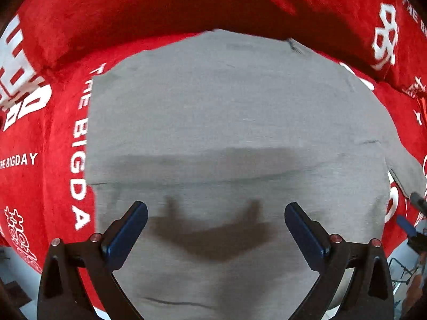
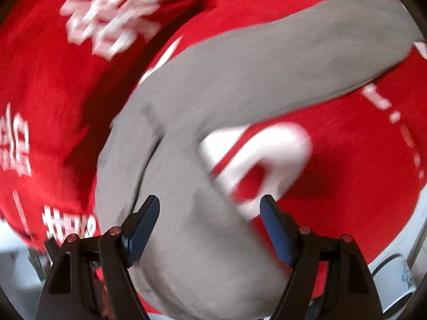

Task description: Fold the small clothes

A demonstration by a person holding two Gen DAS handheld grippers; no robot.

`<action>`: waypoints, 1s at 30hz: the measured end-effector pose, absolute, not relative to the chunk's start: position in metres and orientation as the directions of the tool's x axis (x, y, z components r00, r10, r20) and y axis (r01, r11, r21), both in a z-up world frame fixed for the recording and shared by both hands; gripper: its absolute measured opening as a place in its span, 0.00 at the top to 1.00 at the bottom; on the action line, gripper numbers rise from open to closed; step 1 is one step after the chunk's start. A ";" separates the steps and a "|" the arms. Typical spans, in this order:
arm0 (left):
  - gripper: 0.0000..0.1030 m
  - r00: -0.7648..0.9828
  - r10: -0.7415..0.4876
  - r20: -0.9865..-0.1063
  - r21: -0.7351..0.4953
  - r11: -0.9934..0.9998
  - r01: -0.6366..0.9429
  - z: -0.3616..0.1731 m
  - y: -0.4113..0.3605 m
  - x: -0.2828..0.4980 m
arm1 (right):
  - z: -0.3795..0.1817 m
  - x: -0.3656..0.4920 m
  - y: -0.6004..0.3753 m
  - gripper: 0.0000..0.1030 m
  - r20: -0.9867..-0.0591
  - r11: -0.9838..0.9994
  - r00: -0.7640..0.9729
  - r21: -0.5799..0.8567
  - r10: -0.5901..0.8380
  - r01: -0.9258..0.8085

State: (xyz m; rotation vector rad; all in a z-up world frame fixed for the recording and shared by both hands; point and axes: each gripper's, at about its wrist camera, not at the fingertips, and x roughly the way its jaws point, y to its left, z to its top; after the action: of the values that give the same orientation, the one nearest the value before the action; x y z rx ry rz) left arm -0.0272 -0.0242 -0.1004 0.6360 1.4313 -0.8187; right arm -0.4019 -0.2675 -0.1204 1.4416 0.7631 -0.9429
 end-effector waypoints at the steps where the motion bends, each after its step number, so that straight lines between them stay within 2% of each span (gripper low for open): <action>1: 0.00 -0.066 -0.088 -0.994 -0.105 0.583 0.806 -0.110 -0.036 -0.034 | -0.121 -0.415 -0.275 0.22 -0.888 -0.121 0.453 0.460 -0.084 0.880; 5: 0.00 -0.066 -0.017 -0.998 -0.064 0.569 0.820 -0.143 -0.077 -0.055 | -0.127 -0.466 -0.303 0.15 -0.890 -0.217 0.435 0.455 -0.133 0.864; 8: 0.00 -0.017 -0.030 -0.999 -0.031 0.540 0.841 -0.153 -0.100 -0.069 | -0.137 -0.500 -0.316 0.15 -0.878 -0.293 0.457 0.479 -0.144 0.828; 11: 0.00 -0.054 -0.059 -0.997 -0.077 0.520 0.851 -0.168 -0.126 -0.080 | -0.148 -0.525 -0.329 0.15 -0.860 -0.350 0.478 0.510 -0.180 0.785; 19: 0.00 -0.117 -0.041 -0.992 -0.122 0.495 0.860 -0.215 -0.175 -0.094 | -0.163 -0.555 -0.365 0.15 -0.721 -0.420 0.615 0.689 -0.319 0.590; 25: 0.00 -0.088 -0.129 -0.988 -0.140 0.487 0.862 -0.229 -0.193 -0.090 | -0.161 -0.570 -0.383 0.18 -0.643 -0.453 0.660 0.758 -0.390 0.470; 27: 0.00 -0.076 -0.159 -0.984 -0.143 0.468 0.872 -0.231 -0.202 -0.085 | -0.162 -0.573 -0.383 0.45 -0.631 -0.480 0.668 0.761 -0.394 0.437; 28: 0.00 -0.068 -0.173 -0.983 -0.142 0.459 0.877 -0.232 -0.208 -0.086 | -0.164 -0.573 -0.384 0.87 -0.625 -0.487 0.675 0.764 -0.392 0.424; 29: 0.00 -0.062 -0.182 -0.981 -0.140 0.453 0.880 -0.233 -0.209 -0.086 | -0.167 -0.571 -0.385 0.94 -0.607 -0.492 0.693 0.773 -0.390 0.400; 30: 0.00 -0.064 -0.195 -0.979 -0.147 0.447 0.882 -0.236 -0.209 -0.083 | -0.168 -0.569 -0.387 0.94 -0.583 -0.488 0.713 0.787 -0.390 0.377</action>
State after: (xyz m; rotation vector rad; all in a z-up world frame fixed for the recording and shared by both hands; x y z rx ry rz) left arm -0.0833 -0.2092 -0.2357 0.6765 1.3461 -1.0034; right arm -0.5685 -0.3867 -0.1684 1.8684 -0.0103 -0.9144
